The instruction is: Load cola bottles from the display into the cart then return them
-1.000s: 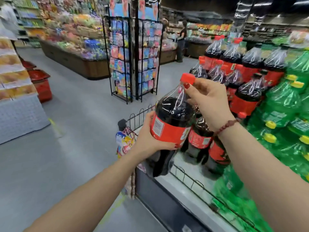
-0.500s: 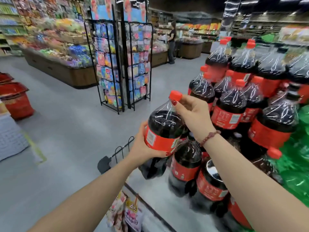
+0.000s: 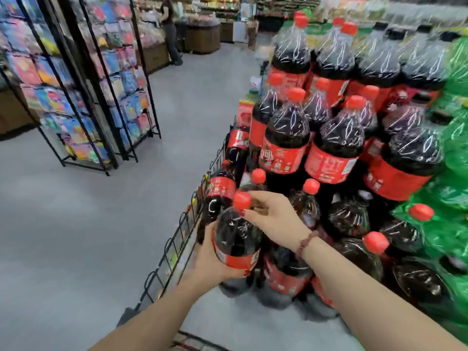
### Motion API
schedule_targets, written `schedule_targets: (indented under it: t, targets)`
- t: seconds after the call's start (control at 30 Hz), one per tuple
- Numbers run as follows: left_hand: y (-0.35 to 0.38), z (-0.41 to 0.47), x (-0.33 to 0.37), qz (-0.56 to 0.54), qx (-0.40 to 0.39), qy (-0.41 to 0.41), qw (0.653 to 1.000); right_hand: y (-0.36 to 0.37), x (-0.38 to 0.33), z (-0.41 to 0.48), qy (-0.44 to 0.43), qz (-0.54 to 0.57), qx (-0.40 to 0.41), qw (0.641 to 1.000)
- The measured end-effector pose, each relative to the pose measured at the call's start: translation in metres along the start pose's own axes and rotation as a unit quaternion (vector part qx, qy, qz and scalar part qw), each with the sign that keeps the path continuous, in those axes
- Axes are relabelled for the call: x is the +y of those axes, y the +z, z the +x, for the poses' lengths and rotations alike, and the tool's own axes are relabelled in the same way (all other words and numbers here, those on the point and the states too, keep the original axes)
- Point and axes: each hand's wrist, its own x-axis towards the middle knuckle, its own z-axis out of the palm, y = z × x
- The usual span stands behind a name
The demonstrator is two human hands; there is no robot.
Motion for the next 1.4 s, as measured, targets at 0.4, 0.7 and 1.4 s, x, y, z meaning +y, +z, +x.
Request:
schedule_targets:
  t: [0.4,0.7,1.4]
  targets:
    - [0.004,0.002,-0.025,-0.007,-0.056,-0.013,0.998,0.019,0.013,-0.021,0.060,0.031,0.065,0.996]
    - [0.011,-0.005,-0.022,-0.004,-0.023,-0.009,1.000,0.025,0.003,-0.020,0.090,0.010,0.108,0.990]
    - [-0.030,-0.067,-0.017,-0.017,-0.063,-0.055,0.996,0.048,0.022,-0.152,0.136,0.087,0.267,0.950]
